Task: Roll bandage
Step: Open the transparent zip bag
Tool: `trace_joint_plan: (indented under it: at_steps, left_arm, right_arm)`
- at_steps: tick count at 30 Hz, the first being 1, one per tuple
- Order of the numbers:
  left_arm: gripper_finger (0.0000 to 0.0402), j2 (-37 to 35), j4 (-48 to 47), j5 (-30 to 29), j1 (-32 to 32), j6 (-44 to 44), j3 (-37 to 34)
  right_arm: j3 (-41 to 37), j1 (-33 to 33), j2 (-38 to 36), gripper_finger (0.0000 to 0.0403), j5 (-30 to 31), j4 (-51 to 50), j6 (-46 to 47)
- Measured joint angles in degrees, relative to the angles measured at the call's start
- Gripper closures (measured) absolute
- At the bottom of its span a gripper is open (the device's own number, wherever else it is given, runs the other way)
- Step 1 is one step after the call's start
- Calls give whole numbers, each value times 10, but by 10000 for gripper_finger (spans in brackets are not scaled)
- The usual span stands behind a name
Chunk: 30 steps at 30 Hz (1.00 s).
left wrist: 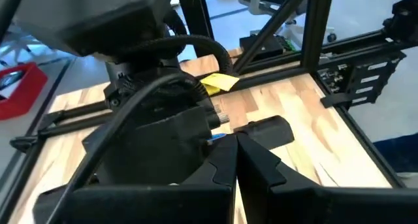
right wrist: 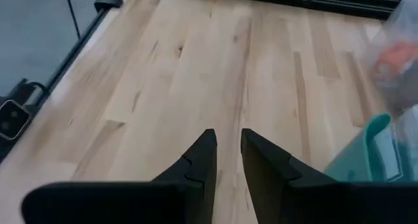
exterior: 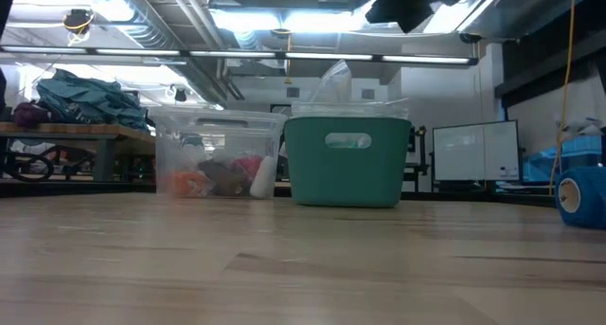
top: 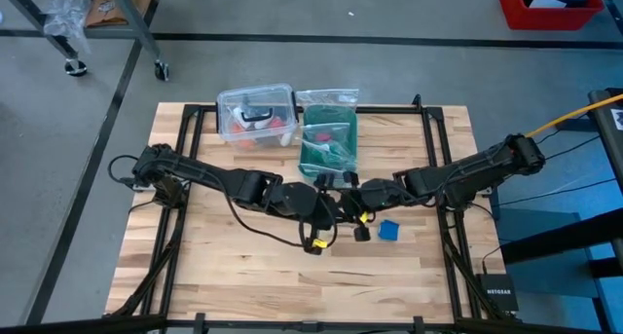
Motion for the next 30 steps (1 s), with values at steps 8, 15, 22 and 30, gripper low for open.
trace_joint_plan:
  at_steps: [8,15,22,30]
  left_arm:
    - [401,11,4,34,0,-12,1]
    - [401,18,3,41,-5,-27,1]
    - [402,19,-5,159,-9,-61,0]
    - [401,19,-1,280,-10,-98,0]
  right_arm:
    - [0,-18,1,327,6,63,-20]
    - [0,-33,1,327,-21,74,-20]
    - [0,-31,1,327,-117,28,24]
    - [1,-31,1,327,-100,8,25]
